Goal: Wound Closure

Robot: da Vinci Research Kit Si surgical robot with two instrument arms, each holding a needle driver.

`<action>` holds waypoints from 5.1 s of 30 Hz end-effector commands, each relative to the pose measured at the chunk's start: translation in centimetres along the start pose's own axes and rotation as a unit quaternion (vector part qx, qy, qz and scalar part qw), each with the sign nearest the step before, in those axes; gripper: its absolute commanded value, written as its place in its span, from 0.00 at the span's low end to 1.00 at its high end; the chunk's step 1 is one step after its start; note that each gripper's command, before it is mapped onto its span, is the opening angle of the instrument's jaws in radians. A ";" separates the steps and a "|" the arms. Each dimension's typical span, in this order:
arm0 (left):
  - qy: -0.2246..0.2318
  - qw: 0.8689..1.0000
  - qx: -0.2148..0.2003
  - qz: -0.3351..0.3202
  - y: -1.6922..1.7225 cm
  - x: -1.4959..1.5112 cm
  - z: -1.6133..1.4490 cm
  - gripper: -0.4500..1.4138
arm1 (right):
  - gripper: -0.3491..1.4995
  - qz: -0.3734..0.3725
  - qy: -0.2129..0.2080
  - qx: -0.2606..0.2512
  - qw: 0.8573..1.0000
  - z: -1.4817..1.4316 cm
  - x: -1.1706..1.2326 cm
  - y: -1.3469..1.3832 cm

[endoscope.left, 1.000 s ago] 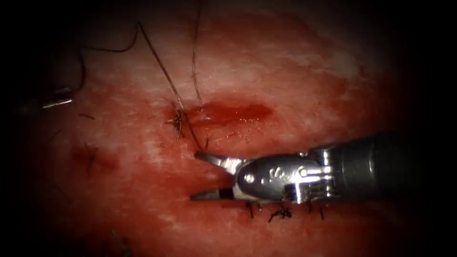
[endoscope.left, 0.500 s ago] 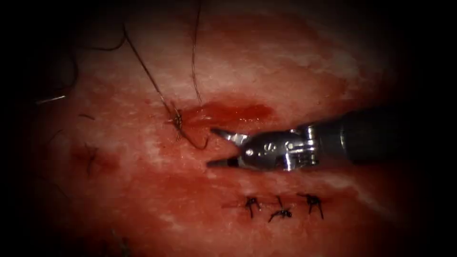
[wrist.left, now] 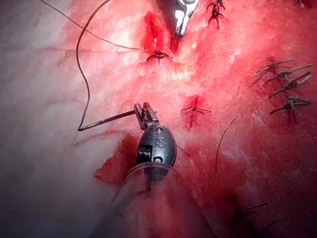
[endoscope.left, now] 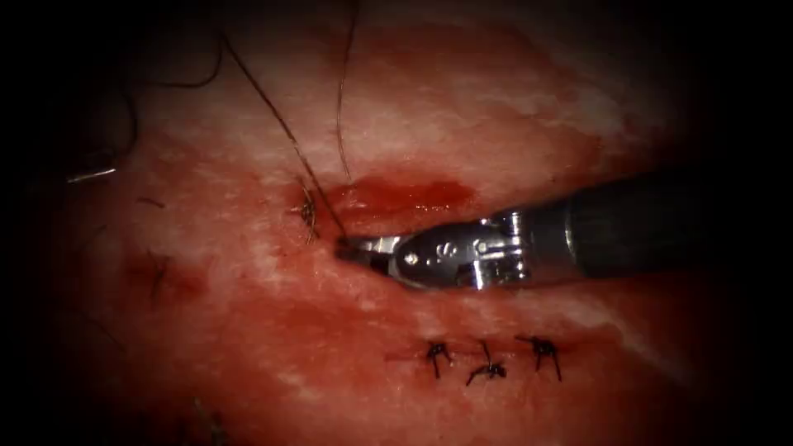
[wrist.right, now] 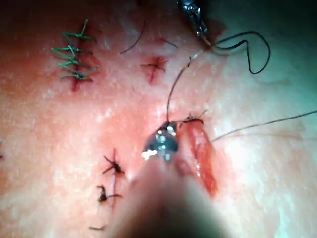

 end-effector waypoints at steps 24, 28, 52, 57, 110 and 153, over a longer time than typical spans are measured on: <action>-0.001 1.000 -0.002 0.000 0.10 -0.09 0.03 0.00 | 0.90 -0.028 0.004 0.004 1.000 -0.65 1.02 -0.47; -0.001 1.000 -0.002 0.000 0.11 -0.09 0.04 0.00 | 0.94 -0.024 -0.009 -0.016 1.000 -0.59 0.67 -0.25; -0.004 1.000 -0.005 0.000 0.08 -0.15 0.02 0.00 | 0.86 0.014 0.150 -0.023 0.988 -1.69 0.34 0.05; -0.004 1.000 -0.005 0.000 0.08 -0.15 0.02 0.00 | 0.87 0.004 0.133 -0.020 0.991 -1.42 0.05 0.07; -0.005 1.000 -0.005 -0.002 0.11 -0.16 0.02 0.00 | 0.82 -0.091 0.073 -0.004 0.993 0.27 -0.65 -0.08; -0.004 1.000 -0.007 -0.007 0.09 -0.19 -0.02 0.00 | 0.84 -0.129 0.029 0.010 0.991 -0.53 0.25 -0.26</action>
